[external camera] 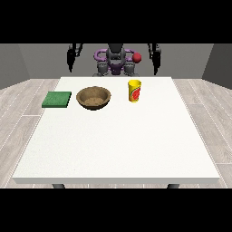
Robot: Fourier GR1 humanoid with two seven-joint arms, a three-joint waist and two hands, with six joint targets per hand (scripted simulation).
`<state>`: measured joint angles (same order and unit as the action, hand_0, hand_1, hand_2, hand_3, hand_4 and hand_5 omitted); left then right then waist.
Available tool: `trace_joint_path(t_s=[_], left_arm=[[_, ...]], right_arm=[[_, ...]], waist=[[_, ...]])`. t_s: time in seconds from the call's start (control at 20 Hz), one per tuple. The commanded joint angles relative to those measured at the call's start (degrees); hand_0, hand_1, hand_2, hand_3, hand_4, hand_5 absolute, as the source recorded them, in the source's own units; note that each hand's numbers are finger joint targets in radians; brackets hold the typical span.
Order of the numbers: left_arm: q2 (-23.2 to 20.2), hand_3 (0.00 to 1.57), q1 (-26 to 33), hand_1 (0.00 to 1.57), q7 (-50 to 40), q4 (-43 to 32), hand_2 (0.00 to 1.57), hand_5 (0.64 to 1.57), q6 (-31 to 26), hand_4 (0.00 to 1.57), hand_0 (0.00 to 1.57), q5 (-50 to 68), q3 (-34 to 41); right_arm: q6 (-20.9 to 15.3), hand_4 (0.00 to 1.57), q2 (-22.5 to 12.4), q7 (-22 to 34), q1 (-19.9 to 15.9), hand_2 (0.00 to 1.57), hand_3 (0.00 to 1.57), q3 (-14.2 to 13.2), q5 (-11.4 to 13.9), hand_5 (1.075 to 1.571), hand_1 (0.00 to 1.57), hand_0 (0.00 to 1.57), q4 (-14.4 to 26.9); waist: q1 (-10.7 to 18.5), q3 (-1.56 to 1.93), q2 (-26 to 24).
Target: Pick the cup and pour the ball into the bowl, then pick the bowl and place it on the pad
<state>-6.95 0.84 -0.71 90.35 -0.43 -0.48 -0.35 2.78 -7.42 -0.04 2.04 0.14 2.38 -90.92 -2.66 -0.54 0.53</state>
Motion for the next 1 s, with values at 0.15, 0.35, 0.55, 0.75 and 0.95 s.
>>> trace_joint_path(t_s=[0.15,0.35,0.55,0.75,0.95], left_arm=[[-1.7,0.00,-0.7,0.00,-4.2,5.2,0.00,1.557,-0.2,0.00,0.00,0.6,0.6],[4.1,0.00,-5.4,0.00,-8.5,8.7,0.00,1.558,3.3,0.00,0.00,6.7,2.7],[-1.5,0.00,-7.6,0.00,-8.3,9.9,0.00,1.552,0.0,0.00,0.00,10.6,9.0],[0.2,0.00,-6.4,0.00,-2.2,7.7,0.00,1.547,-1.0,0.00,0.00,9.7,7.8],[-2.3,0.00,-12.1,0.00,2.4,0.7,0.00,1.539,-2.7,0.00,0.00,11.7,12.1]], right_arm=[[0.6,0.00,-2.3,4.1,-0.5,0.00,0.00,-1.1,-0.8,1.569,0.00,0.00,-5.1],[8.2,0.00,-5.4,5.3,-1.2,0.00,0.00,-9.6,-14.8,1.569,0.00,0.00,-4.6],[8.6,0.00,-5.2,4.1,-0.3,0.00,0.00,-10.6,-14.9,1.570,0.00,0.00,-6.8],[12.1,0.00,-8.1,2.2,-2.8,0.00,0.00,-16.0,-19.3,1.569,0.00,0.00,-3.6],[9.1,0.00,-3.0,-3.0,-3.5,0.00,0.00,-11.0,-13.6,1.569,0.00,0.00,-4.5]], waist=[[-0.2,0.42,-13.0],[-1.0,0.62,-12.5],[-0.2,0.54,-7.6],[1.0,0.54,-3.9],[-0.7,0.54,1.0]])
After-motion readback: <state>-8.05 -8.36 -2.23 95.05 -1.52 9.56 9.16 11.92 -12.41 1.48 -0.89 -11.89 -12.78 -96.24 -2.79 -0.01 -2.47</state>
